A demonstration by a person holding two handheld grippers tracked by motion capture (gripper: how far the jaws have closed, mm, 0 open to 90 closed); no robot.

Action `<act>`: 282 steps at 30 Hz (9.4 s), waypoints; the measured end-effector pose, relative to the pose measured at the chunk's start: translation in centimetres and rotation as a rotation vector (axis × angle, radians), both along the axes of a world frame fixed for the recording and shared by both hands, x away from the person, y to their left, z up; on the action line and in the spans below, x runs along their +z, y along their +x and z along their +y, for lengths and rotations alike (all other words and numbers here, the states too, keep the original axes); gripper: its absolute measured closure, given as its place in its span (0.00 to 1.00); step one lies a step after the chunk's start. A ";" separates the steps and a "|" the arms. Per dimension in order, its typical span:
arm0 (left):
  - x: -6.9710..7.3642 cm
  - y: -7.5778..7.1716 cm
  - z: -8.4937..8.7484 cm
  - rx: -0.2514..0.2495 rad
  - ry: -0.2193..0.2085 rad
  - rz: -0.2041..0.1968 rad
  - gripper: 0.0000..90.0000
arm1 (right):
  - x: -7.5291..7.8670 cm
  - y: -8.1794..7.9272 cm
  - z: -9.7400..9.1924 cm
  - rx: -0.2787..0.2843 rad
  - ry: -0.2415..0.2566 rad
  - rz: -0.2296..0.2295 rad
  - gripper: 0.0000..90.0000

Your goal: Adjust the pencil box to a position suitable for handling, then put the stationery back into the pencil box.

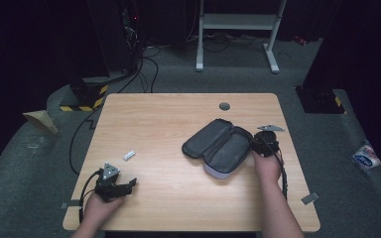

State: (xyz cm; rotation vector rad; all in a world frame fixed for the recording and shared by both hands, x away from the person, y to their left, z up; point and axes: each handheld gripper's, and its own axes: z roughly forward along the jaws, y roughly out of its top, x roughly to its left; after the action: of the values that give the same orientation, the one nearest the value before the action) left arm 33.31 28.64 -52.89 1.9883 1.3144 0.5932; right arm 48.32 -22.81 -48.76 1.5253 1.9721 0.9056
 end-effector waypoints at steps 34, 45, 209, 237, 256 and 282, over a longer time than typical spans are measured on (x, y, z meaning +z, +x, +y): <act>1.1 -0.6 -4.8 -0.120 -0.051 -0.045 0.61 | -1.3 -12.4 7.1 0.230 0.115 -0.088 0.71; 1.7 -0.7 -7.1 -0.140 -0.085 -0.074 0.69 | -0.1 -14.0 7.8 0.252 0.124 -0.145 0.65; 6.6 3.4 -3.4 -0.130 -0.104 -0.169 0.81 | -3.6 -13.1 2.9 0.154 -0.045 0.014 0.40; 7.2 2.0 -8.9 -0.272 -0.143 -0.168 0.81 | -3.6 -13.1 2.9 0.156 -0.045 0.014 0.40; 5.2 3.2 -10.6 -0.282 -0.119 -0.110 0.81 | -3.6 -13.1 2.9 0.156 -0.046 0.013 0.40; 3.8 2.6 -11.3 -0.268 -0.039 -0.106 0.75 | -3.6 -13.1 2.9 0.158 -0.044 0.015 0.40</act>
State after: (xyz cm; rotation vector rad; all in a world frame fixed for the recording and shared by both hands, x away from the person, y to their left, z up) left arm 35.88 17.29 -49.08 2.0279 0.9687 0.5324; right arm 35.19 -19.88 -52.34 1.3709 2.1329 0.9100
